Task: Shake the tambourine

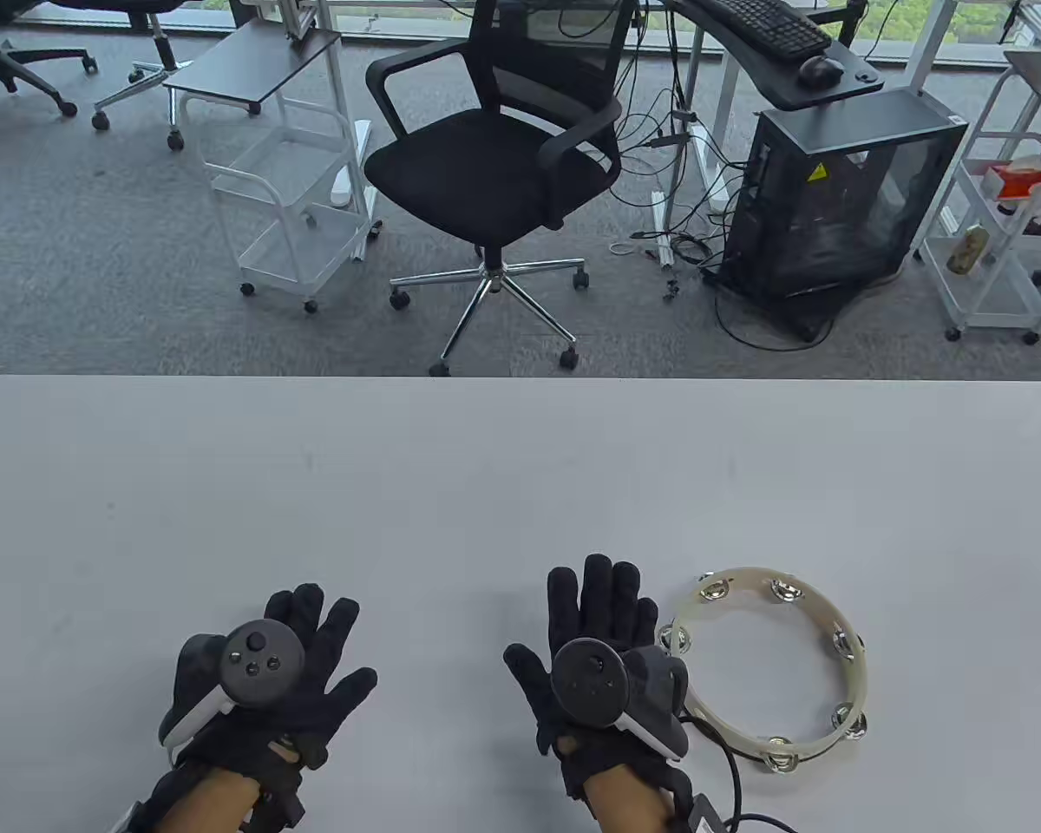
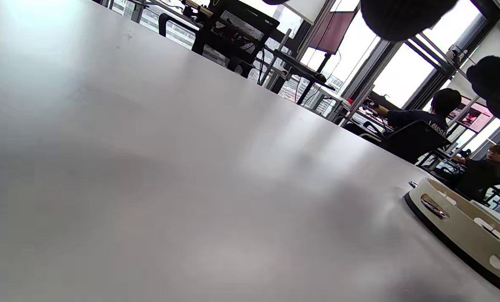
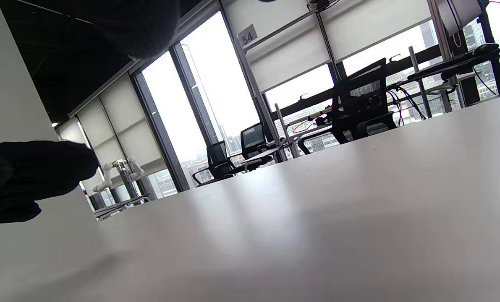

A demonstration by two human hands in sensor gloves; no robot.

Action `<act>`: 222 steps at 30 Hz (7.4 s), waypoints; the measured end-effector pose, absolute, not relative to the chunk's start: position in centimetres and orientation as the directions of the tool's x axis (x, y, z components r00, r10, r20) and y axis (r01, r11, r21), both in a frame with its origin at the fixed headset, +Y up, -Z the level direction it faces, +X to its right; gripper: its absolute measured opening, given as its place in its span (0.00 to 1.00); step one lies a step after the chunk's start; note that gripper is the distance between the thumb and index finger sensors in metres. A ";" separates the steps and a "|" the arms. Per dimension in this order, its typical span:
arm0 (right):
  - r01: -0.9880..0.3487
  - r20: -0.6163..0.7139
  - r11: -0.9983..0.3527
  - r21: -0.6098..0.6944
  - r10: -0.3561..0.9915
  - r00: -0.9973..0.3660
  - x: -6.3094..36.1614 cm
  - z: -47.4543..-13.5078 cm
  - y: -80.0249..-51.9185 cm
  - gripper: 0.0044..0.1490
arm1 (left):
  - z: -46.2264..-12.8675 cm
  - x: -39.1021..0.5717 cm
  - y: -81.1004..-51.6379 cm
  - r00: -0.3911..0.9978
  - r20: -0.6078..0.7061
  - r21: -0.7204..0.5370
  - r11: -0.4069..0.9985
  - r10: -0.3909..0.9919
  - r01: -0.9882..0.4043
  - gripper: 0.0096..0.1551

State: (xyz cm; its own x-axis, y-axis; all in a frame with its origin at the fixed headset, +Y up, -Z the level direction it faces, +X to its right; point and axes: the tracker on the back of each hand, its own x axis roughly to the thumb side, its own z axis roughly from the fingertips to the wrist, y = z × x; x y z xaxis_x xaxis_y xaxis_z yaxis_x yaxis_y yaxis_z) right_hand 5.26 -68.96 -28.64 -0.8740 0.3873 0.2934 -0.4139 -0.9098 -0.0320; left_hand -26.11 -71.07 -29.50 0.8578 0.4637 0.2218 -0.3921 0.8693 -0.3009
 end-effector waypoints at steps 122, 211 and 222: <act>-0.910 0.413 -0.079 0.407 0.905 0.106 -0.4 -26.3 -69.1 0.34 | -28.5 -23.9 -71.9 -0.050 0.195 -0.442 0.042 0.979 -0.896 0.57; -0.039 0.098 -0.999 -0.001 0.039 -0.994 9.8 -37.6 -70.7 0.52 | -29.7 -25.4 -71.1 0.867 0.275 -0.427 0.861 0.415 -0.276 0.51; -0.518 0.368 -0.847 -0.122 0.446 -0.816 6.0 -25.9 -65.4 0.59 | -27.9 -26.3 -68.4 0.857 0.265 -0.090 0.896 0.442 -0.434 0.53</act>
State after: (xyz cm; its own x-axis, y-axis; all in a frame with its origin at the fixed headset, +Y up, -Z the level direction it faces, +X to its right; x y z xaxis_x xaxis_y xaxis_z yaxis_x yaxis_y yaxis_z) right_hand 6.01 -65.40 -25.91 -0.8161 0.4458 0.3678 -0.5175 -0.8470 -0.1217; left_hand -26.32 -68.37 -27.93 0.8573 0.4415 0.2646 -0.4338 0.8965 -0.0904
